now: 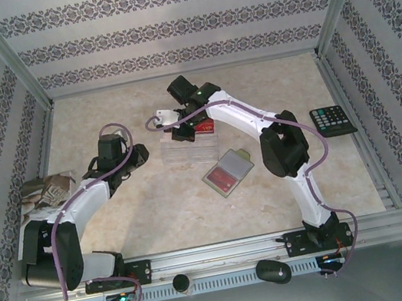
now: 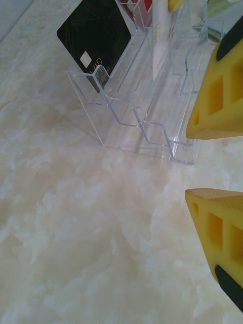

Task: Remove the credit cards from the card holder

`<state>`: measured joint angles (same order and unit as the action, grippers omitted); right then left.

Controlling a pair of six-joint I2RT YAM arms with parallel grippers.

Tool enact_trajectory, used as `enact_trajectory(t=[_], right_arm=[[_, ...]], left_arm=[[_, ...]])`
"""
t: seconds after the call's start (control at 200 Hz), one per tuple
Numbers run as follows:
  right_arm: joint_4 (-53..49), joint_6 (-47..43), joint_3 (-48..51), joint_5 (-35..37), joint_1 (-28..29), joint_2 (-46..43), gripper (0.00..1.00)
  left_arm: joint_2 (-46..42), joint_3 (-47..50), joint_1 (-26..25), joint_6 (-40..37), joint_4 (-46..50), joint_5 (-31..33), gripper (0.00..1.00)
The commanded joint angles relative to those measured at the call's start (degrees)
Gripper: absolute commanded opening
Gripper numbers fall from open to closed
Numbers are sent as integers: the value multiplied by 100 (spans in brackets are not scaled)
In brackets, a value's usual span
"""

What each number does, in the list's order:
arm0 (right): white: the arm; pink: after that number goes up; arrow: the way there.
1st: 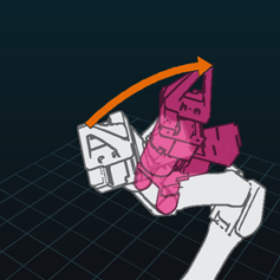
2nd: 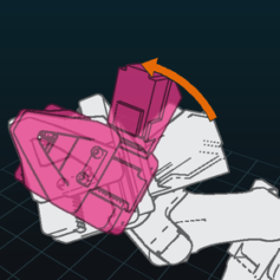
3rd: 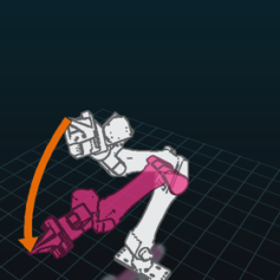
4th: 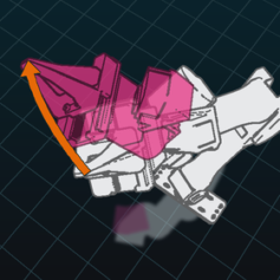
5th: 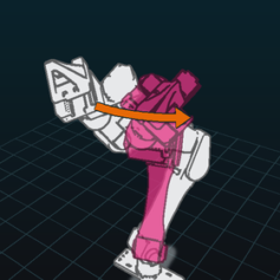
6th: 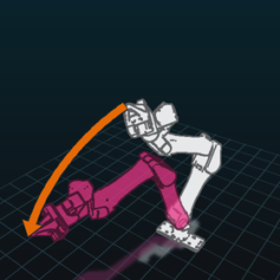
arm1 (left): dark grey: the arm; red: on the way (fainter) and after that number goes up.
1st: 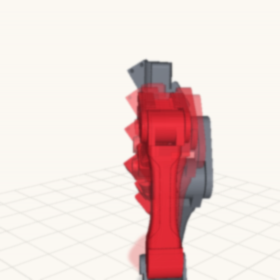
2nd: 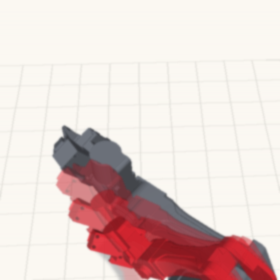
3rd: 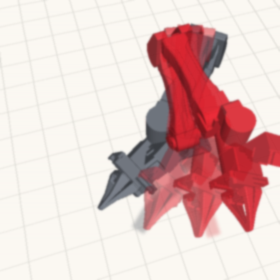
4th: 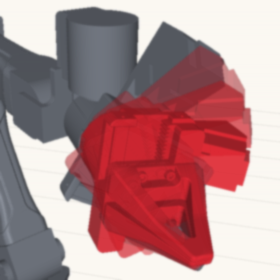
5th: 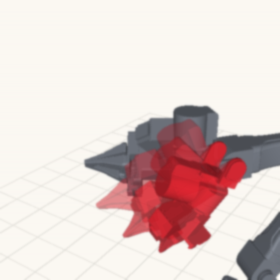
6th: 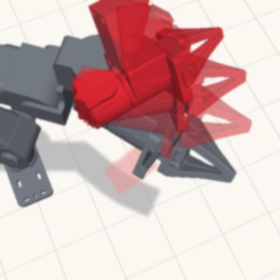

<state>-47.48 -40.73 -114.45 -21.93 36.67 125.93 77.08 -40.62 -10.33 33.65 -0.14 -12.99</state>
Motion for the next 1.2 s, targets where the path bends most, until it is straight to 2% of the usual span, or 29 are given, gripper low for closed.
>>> enact_trajectory(t=[0.0, 0.34, 0.46, 1.194], right_arm=[[-164, -137, 6, 29, 62, 32, 0], [-467, -260, -145, 319, 99, 158, 0], [-481, -225, -112, 173, 115, 123, 0], [-701, 112, -717, 833, 273, 704, 0]], left_arm=[[-154, 55, 89, -104, 170, 65, 31], [-99, 68, 96, -113, 142, 34, 31], [-92, 65, 101, -106, 119, 25, 31], [-141, 95, 119, -95, 102, -63, 31]])
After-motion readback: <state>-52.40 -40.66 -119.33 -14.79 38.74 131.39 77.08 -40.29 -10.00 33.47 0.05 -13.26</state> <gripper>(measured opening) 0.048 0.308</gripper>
